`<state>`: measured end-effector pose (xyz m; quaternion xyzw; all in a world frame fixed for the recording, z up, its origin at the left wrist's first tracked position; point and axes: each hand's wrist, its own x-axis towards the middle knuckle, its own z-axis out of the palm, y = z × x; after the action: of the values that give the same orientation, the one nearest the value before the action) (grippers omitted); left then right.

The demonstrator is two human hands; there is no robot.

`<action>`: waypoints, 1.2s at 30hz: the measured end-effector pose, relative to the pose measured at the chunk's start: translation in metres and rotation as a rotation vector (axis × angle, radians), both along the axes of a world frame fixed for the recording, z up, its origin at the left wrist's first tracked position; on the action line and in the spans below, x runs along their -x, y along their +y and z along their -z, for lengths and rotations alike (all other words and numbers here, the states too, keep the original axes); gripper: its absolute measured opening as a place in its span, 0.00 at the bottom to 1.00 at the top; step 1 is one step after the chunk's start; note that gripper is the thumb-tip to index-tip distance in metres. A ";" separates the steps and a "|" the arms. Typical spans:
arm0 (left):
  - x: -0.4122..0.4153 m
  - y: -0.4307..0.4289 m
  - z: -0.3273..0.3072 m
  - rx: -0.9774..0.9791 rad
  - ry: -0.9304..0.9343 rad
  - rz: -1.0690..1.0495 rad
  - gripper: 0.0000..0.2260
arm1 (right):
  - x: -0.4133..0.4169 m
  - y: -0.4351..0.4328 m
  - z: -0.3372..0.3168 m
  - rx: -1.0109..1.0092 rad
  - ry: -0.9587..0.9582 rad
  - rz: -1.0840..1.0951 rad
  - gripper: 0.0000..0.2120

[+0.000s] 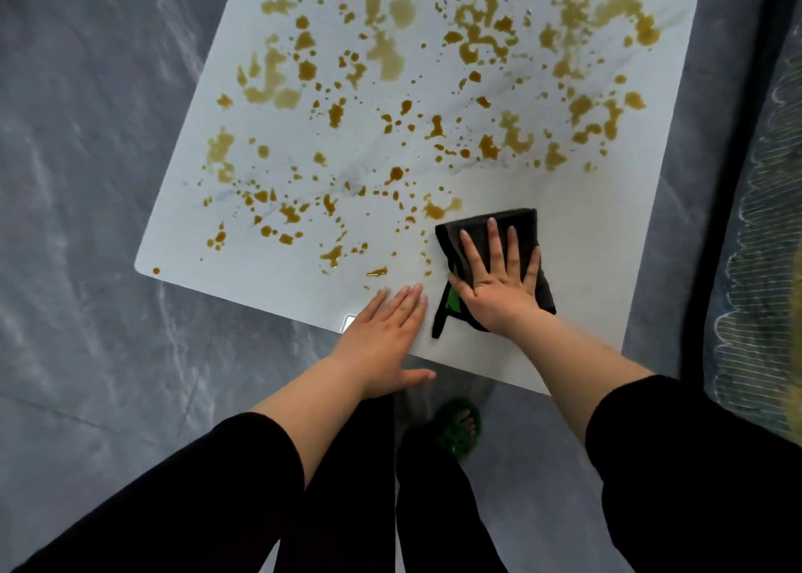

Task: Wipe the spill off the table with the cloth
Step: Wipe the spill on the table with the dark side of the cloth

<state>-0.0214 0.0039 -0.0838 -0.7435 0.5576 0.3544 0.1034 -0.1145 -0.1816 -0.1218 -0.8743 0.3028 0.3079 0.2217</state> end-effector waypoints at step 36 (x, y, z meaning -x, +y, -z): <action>-0.083 0.040 0.010 -0.472 0.121 -0.975 0.73 | 0.017 0.066 0.002 -0.081 0.169 0.086 0.34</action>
<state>0.0612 0.0438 -0.0942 -0.8509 0.0583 0.5187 0.0588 -0.1319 -0.1158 -0.1233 -0.8217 0.3448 0.3829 0.2434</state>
